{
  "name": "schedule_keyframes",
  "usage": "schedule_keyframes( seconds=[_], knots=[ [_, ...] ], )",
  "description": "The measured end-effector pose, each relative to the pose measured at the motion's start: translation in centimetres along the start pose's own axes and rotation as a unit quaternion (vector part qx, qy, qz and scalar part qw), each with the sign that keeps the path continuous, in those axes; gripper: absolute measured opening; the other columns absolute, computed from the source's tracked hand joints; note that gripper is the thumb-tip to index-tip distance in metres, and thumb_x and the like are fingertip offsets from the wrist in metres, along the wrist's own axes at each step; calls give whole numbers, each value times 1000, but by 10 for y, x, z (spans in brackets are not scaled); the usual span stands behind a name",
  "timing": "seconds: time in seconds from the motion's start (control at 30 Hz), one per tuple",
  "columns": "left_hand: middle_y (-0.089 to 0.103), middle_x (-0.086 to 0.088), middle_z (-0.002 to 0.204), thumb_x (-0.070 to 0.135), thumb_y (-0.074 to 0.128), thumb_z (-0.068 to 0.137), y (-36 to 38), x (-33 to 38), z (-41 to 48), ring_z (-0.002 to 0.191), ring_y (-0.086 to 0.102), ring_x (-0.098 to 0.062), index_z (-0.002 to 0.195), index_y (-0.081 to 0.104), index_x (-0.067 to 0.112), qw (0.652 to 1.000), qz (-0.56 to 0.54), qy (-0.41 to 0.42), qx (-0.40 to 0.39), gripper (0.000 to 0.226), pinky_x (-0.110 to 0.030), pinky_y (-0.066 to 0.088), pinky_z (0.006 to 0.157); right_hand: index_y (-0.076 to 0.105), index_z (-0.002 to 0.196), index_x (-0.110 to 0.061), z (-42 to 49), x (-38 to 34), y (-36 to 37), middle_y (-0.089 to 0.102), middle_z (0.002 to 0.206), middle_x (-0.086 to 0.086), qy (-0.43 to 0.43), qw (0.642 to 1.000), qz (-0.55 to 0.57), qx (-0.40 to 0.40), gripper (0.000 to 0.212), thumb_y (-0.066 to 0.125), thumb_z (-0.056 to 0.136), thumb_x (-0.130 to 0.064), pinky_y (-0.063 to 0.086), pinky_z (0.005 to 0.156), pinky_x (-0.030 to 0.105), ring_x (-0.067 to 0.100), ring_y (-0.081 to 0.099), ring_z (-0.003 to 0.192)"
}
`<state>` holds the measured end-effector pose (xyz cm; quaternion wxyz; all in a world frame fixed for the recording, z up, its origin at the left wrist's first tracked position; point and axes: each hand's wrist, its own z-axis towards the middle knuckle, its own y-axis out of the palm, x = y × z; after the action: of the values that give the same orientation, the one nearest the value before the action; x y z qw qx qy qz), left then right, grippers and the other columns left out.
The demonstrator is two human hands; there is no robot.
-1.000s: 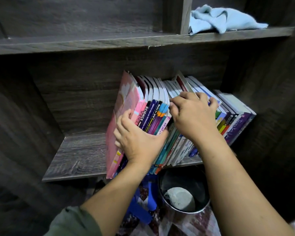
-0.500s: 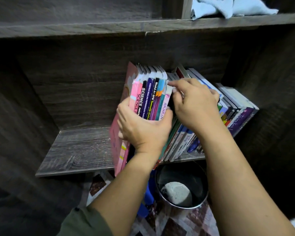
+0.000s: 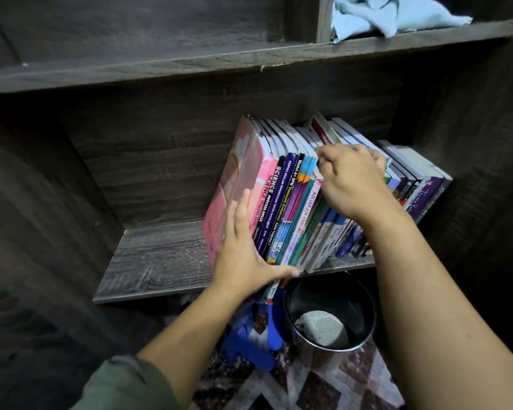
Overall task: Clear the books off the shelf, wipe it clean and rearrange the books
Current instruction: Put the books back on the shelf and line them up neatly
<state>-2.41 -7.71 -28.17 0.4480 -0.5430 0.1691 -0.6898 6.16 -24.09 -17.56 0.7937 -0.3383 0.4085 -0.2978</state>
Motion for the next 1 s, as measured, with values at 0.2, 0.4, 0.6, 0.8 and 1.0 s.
schedule_keyframes(
  seconds=[0.2, 0.4, 0.6, 0.8, 1.0],
  knots=[
    [1, -9, 162, 56, 93, 32, 1, -18, -15, 141, 30, -32, 122, -50, 49, 990, 109, -47, -70, 168, -46, 37, 105, 59, 114, -32, -5, -26, 4, 65, 113, -3, 70, 998, -6, 6, 53, 26, 91, -68, -5, 112, 64, 32, 42, 129],
    [13, -7, 161, 52, 90, 48, 13, -30, -25, 137, 40, -30, 119, -52, 48, 990, 118, -61, -36, 159, -40, 40, 102, 60, 125, -42, -8, -45, 14, 65, 122, -9, 83, 991, 11, 107, 61, 51, 75, -74, -9, 108, 67, 21, 36, 136],
    [24, -5, 159, 53, 88, 50, 15, -30, -13, 133, 45, -26, 127, -39, 47, 991, 108, -73, -24, 149, -39, 42, 97, 67, 115, -36, -9, -43, 20, 66, 113, -17, 27, 984, 86, 154, 47, 62, 78, -63, -7, 111, 63, 9, 48, 127],
    [27, -3, 157, 51, 87, 52, 15, -21, -7, 128, 50, -27, 150, -19, 25, 990, 106, -88, -29, 147, -37, 42, 97, 66, 117, -35, -6, -41, 21, 66, 114, -17, -4, 983, 107, 149, 43, 59, 83, -60, 0, 116, 59, 8, 51, 123],
    [9, -6, 162, 49, 82, 65, 9, -18, -8, 134, 43, -29, 132, -44, 32, 987, 142, -47, -62, 144, -38, 40, 99, 54, 114, -32, -8, -49, 21, 51, 129, -7, -17, 989, -15, 143, 38, 47, 86, -56, 5, 113, 64, 23, 31, 137]
  ],
)
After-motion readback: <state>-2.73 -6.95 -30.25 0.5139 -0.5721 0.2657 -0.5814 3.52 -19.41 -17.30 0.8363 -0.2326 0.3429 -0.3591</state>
